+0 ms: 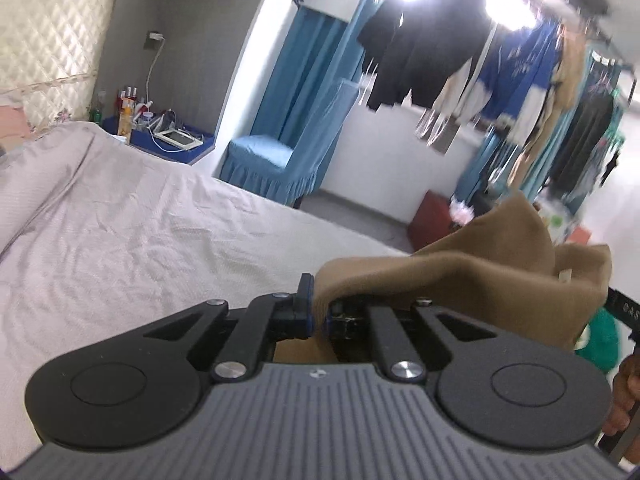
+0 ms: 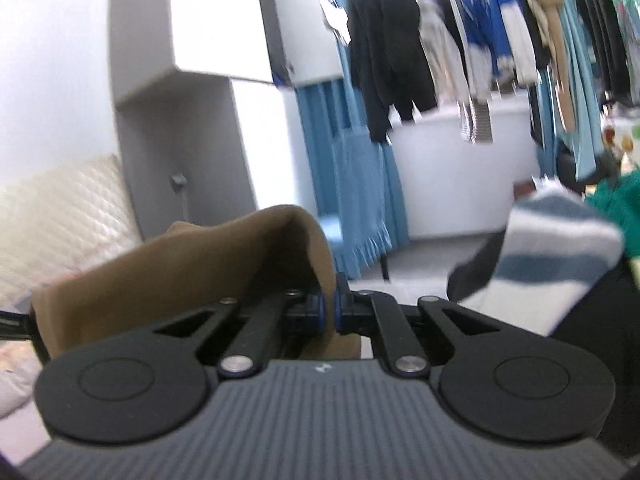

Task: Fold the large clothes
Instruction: 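Lift the hood with both grippers and fold it over toward the hem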

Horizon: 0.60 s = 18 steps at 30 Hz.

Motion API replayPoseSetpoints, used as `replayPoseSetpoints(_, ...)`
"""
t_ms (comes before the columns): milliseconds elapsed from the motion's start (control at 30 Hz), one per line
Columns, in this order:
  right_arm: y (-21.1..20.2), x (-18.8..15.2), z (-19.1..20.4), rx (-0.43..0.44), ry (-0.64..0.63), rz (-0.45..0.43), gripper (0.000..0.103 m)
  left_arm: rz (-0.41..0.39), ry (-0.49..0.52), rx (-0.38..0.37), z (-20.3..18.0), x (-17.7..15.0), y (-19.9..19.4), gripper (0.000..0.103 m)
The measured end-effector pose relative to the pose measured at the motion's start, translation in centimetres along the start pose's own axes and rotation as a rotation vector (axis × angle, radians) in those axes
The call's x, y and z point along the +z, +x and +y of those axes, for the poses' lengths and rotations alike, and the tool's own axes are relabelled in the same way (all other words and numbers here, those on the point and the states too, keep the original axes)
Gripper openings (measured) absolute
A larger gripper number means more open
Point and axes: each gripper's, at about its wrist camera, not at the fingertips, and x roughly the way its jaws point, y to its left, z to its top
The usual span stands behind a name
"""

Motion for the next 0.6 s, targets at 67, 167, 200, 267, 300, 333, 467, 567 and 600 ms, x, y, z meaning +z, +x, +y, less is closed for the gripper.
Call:
replayPoseSetpoints(67, -3.4, 0.4, 1.6, 0.025, -0.012, -0.034, 0.008, -0.025, -0.037, -0.014, 0.0, -0.9, -3.5, 0.006)
replayPoseSetpoints(167, -8.5, -0.1, 3.1, 0.060, 0.005, -0.078, 0.008, -0.063, -0.102, -0.026, 0.5, -3.3, -8.9, 0.006)
replayPoseSetpoints(200, -10.3, -0.5, 3.1, 0.074, 0.027, -0.088, 0.008, -0.066, -0.129, -0.033, 0.9, -4.2, -10.5, 0.006)
replayPoseSetpoints(267, -13.1, -1.4, 3.4, 0.083, 0.051, -0.087, 0.008, -0.059, -0.162, -0.026, 1.3, -6.1, -13.3, 0.006)
replayPoseSetpoints(300, -14.5, -2.0, 3.6, 0.087, 0.051, -0.086, 0.008, -0.057, -0.173, -0.023, 1.6, -7.2, -14.8, 0.006)
replayPoseSetpoints(333, -15.7, -2.6, 3.8, 0.089, 0.049, -0.085, 0.008, -0.056, -0.175, -0.023, 1.9, -8.1, -16.2, 0.006)
replayPoseSetpoints(467, -21.0, -5.6, 4.7, 0.094, 0.050, -0.079, 0.008, -0.048, -0.202, -0.023, 3.3, -12.4, -20.9, 0.006)
replayPoseSetpoints(567, -24.0, -8.2, 5.3, 0.087, 0.044, -0.057, 0.008, -0.039, -0.254, -0.018, 5.0, -16.2, -23.2, 0.006)
replayPoseSetpoints(600, -24.8, -9.1, 5.6, 0.078, 0.040, -0.041, 0.008, -0.028, -0.272, -0.016, 5.6, -17.5, -23.6, 0.006)
